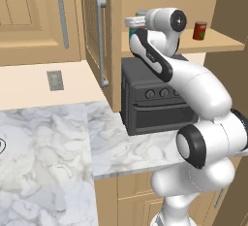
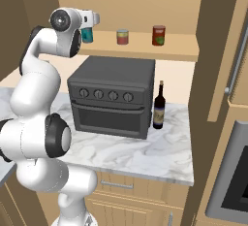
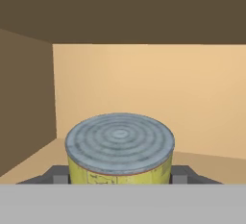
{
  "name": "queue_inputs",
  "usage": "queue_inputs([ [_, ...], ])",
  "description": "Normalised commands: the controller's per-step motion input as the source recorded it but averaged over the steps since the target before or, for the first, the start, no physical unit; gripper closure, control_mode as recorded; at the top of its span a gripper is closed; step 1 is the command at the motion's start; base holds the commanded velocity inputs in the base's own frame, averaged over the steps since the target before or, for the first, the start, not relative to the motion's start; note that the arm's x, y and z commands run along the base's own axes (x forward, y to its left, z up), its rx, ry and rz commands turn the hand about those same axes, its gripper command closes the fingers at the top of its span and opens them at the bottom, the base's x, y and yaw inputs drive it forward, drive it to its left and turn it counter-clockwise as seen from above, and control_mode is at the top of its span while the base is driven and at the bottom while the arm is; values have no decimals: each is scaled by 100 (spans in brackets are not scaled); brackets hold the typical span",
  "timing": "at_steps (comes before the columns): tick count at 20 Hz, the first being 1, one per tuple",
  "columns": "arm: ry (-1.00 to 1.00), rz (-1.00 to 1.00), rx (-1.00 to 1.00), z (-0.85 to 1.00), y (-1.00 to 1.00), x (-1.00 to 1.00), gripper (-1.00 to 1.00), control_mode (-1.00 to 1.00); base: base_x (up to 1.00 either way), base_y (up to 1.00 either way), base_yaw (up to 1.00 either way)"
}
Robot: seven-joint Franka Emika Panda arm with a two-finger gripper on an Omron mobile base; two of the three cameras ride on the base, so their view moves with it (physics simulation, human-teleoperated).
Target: Stack two cans on top of the other two cans in the cabinet.
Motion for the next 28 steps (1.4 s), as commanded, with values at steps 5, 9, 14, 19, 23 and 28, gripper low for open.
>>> queue_inputs([
  [5,0,0,0,-4,1,12,100,-100,0,0,0],
  [9,0,0,0,0,0,9,100,-100,0,0,0],
  [14,0,0,0,0,0,2,100,-100,0,0,0],
  [19,0,0,0,0,0,1,100,-100,0,0,0],
  [23,0,0,-1,0,-1,11,100,-100,0,0,0],
  [28,0,0,0,0,0,9,100,-100,0,0,0],
])
